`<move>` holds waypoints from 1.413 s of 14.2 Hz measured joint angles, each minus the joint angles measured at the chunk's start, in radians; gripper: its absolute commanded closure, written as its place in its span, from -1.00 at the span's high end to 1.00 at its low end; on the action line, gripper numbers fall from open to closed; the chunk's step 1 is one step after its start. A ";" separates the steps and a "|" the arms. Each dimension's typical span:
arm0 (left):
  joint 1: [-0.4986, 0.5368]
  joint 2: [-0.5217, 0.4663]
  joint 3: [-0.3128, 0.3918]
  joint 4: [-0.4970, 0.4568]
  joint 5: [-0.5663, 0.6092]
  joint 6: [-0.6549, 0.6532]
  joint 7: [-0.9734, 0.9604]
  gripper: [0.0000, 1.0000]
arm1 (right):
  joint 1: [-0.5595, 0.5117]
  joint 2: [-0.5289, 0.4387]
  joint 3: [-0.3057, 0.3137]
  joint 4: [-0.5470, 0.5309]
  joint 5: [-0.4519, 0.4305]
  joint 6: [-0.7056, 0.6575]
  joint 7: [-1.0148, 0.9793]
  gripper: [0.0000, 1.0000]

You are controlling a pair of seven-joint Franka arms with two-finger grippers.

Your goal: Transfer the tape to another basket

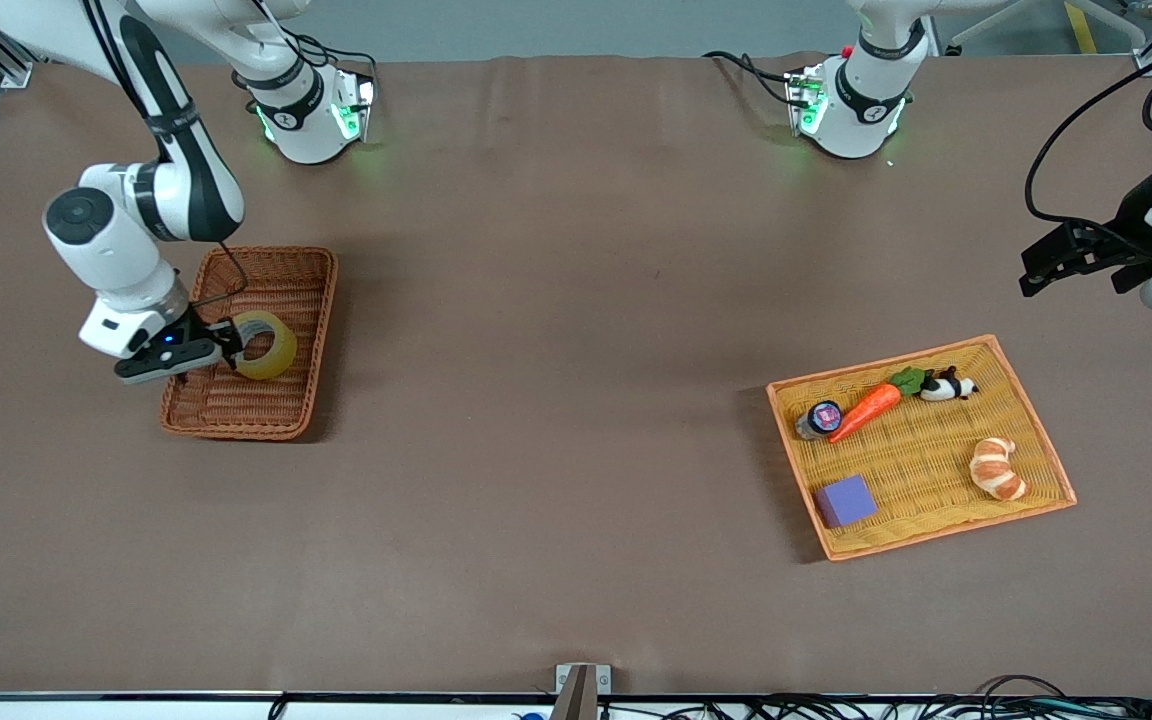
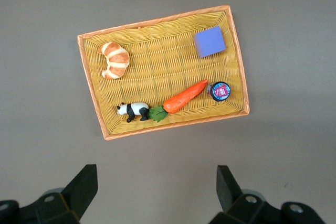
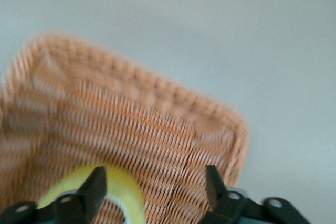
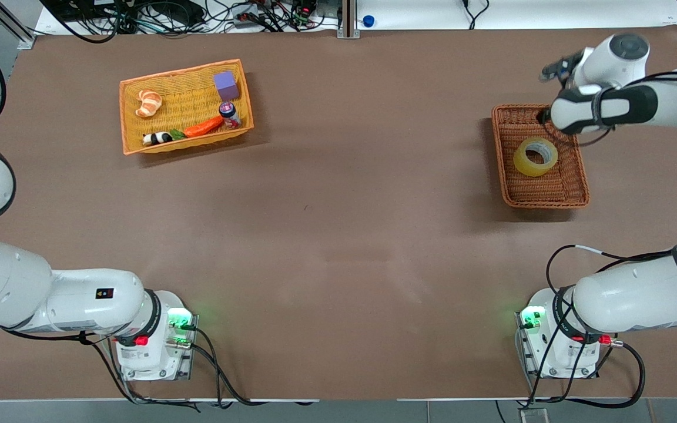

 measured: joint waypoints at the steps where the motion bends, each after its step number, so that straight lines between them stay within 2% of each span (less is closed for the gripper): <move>1: -0.001 0.000 0.000 0.000 0.000 0.000 0.000 1.00 | 0.000 -0.014 0.008 0.027 0.001 -0.019 0.015 1.00; 4: -0.003 0.000 -0.001 0.000 0.000 0.000 0.000 1.00 | -0.001 -0.053 0.013 0.109 0.001 -0.158 0.052 1.00; 6: -0.003 0.000 -0.001 0.000 0.000 0.000 0.000 1.00 | -0.003 -0.085 0.013 0.211 0.007 -0.355 0.060 1.00; 9: -0.003 0.000 -0.001 0.000 0.000 0.000 0.000 1.00 | -0.003 -0.119 0.017 0.396 0.107 -0.648 0.061 1.00; 13: -0.003 0.000 -0.001 0.001 0.000 0.000 0.000 1.00 | -0.004 -0.125 0.015 0.609 0.156 -0.967 0.063 1.00; 15: -0.003 0.000 -0.001 0.001 0.000 0.000 0.000 1.00 | -0.006 -0.132 0.013 0.654 0.194 -1.054 0.083 1.00; 20: -0.002 0.000 -0.001 0.001 0.000 0.000 0.000 1.00 | -0.006 -0.157 0.028 0.780 0.199 -1.221 0.223 1.00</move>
